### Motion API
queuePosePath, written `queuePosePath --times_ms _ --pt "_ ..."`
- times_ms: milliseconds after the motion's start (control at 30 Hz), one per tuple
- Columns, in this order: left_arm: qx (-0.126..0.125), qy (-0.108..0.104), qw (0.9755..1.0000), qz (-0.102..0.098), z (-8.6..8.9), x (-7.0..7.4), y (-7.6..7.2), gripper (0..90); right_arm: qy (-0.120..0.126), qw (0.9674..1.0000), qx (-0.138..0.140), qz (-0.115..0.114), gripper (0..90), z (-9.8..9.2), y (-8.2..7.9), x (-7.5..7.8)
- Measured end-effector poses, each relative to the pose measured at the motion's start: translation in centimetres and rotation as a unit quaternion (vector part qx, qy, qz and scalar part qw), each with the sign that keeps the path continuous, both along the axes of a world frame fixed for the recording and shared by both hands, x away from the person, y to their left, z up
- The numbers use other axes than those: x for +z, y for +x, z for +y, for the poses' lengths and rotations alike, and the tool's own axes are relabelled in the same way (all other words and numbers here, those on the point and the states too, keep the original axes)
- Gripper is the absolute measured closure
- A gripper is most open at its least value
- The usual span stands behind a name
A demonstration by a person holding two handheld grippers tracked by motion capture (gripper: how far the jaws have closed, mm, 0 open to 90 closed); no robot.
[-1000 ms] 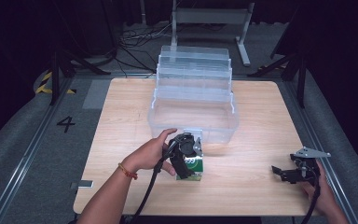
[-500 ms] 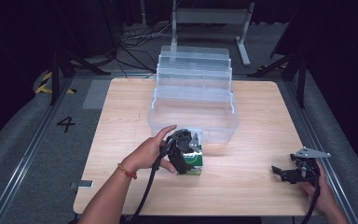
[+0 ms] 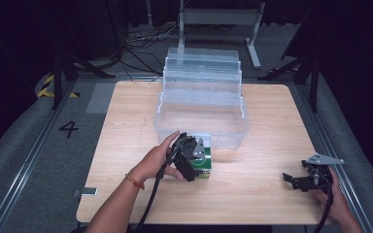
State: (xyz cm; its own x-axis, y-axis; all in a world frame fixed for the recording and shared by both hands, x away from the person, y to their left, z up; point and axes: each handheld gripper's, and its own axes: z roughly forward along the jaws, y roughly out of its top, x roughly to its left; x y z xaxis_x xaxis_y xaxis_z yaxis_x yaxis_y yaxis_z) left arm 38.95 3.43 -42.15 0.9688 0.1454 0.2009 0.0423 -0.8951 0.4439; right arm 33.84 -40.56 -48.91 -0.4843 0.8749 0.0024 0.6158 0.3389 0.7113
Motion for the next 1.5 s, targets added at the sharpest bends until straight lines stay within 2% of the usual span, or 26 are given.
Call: queuePosePath --times_ms 133,167,333,467,633,800,867,967,1100,1167,1200,1267,1333,1367,1400,1467,1500 --pt "-0.003 -0.011 0.9999 0.011 0.2 -0.1 0.2 5.9 0.0 1.0 -0.001 -0.001 0.5 0.0 0.0 0.0" --pt "-0.009 -0.008 0.9999 0.008 0.3 0.0 0.3 6.6 0.0 1.0 -0.001 -0.001 0.5 0.0 0.0 0.0" --pt "-0.014 -0.006 0.9995 0.028 0.8 0.4 0.0 11.5 0.0 1.0 -0.001 0.0 0.5 0.0 0.0 0.0" --pt "-0.007 -0.003 0.9991 0.042 1.1 0.6 -0.3 13.8 0.0 1.0 -0.001 0.0 0.5 0.0 0.0 0.0" --pt "-0.024 0.024 0.9979 0.055 1.5 1.1 -1.5 14.6 0.0 1.0 0.0 0.0 0.5 0.0 0.0 0.0" --pt "-0.035 0.023 0.9964 0.074 1.9 1.3 -3.0 15.3 0.001 1.0 0.004 0.001 0.5 0.0 0.0 0.0" --pt "-0.045 0.022 0.995 0.086 2.0 1.4 -3.4 15.5 0.002 0.9999 0.01 0.0 0.6 0.0 0.0 0.0" --pt "-0.037 0.019 0.9941 0.1 2.1 1.5 -3.7 15.3 -0.001 0.9999 0.015 0.0 1.1 0.0 0.0 0.0" --pt "-0.029 0.009 0.9926 0.117 2.3 1.6 -3.5 15.2 -0.004 0.9998 0.02 0.004 4.1 0.0 0.0 0.2" --pt "-0.032 0.009 0.9925 0.118 2.2 1.6 -3.4 15.0 -0.003 0.9999 0.012 0.003 13.7 0.1 0.0 0.4" --pt "-0.031 0.011 0.9925 0.118 2.2 1.6 -3.4 15.0 -0.003 1.0 0.002 0.001 19.1 0.2 0.0 0.6" --pt "-0.031 0.019 0.9933 0.11 2.1 1.6 -3.7 15.2 -0.012 0.9999 -0.002 0.002 16.0 0.5 0.2 1.1" --pt "-0.034 0.018 0.9936 0.106 2.1 1.5 -3.7 15.2 0.012 0.9998 0.016 0.001 18.0 0.7 0.4 1.9" --pt "-0.034 0.018 0.9936 0.106 2.1 1.5 -3.7 15.4 0.012 0.9998 0.016 0.001 18.0 0.7 0.4 1.9" --pt "-0.032 0.011 0.9932 0.111 2.2 1.4 -3.6 15.5 0.01 0.9996 0.025 -0.002 18.8 1.3 0.9 3.0" --pt "-0.027 0.01 0.9927 0.117 2.3 1.4 -3.6 15.8 0.019 0.9987 0.047 -0.009 18.3 1.9 1.3 4.0" --pt "-0.024 0.012 0.9925 0.119 2.3 1.4 -3.6 15.8 0.014 0.9982 0.057 -0.013 19.2 2.5 1.7 4.6"
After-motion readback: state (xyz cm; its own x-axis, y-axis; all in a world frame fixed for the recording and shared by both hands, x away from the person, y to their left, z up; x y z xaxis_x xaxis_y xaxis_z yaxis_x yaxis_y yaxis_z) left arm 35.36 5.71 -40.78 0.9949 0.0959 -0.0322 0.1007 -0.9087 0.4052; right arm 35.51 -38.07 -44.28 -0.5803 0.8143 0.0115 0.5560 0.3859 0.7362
